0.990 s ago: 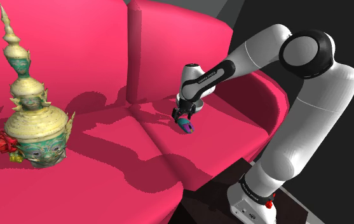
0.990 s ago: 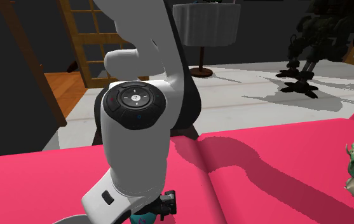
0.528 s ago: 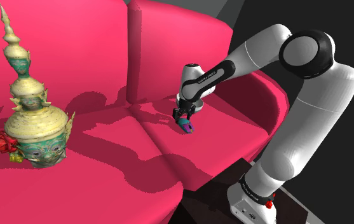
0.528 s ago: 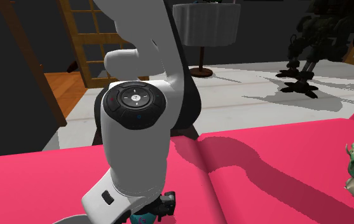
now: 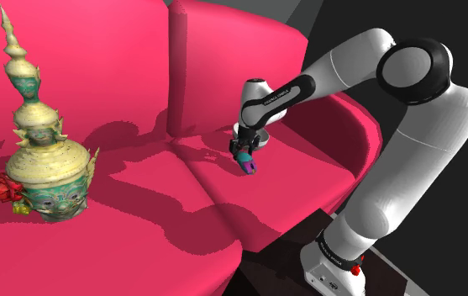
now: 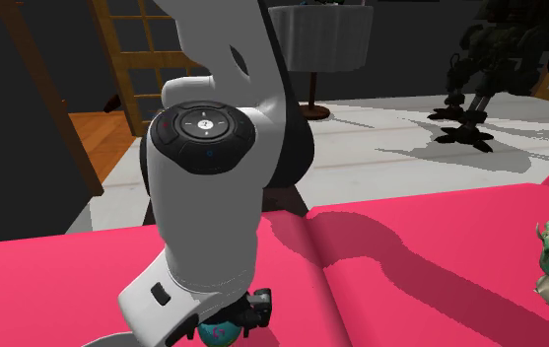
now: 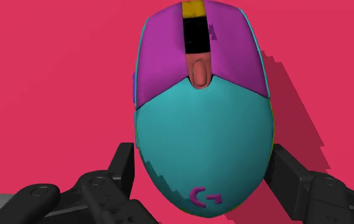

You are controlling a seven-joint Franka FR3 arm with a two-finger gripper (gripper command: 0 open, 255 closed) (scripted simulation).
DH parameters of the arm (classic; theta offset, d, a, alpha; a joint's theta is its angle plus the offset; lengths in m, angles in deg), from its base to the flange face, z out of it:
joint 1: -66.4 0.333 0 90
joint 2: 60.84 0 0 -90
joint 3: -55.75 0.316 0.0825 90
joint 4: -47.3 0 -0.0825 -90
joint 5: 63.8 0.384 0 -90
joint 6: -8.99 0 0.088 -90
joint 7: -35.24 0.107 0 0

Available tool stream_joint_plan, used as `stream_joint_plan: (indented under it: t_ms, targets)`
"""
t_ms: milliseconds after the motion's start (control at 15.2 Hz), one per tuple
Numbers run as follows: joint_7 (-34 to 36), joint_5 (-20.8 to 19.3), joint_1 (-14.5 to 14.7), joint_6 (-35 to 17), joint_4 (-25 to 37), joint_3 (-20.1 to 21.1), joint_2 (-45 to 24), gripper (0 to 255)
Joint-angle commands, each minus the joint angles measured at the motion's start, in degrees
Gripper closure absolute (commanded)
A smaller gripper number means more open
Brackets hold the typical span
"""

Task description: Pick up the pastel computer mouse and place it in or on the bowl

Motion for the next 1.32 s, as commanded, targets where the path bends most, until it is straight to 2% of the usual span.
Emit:
stream_joint_plan:
  t_ms: [0,1254]
  targets:
    - [-0.24,0.30,0.03,1.52,0.17,0.10,1.34,255]
    - [-2.40,2.15,0.13,15.95,5.40,0.32,10.66,255]
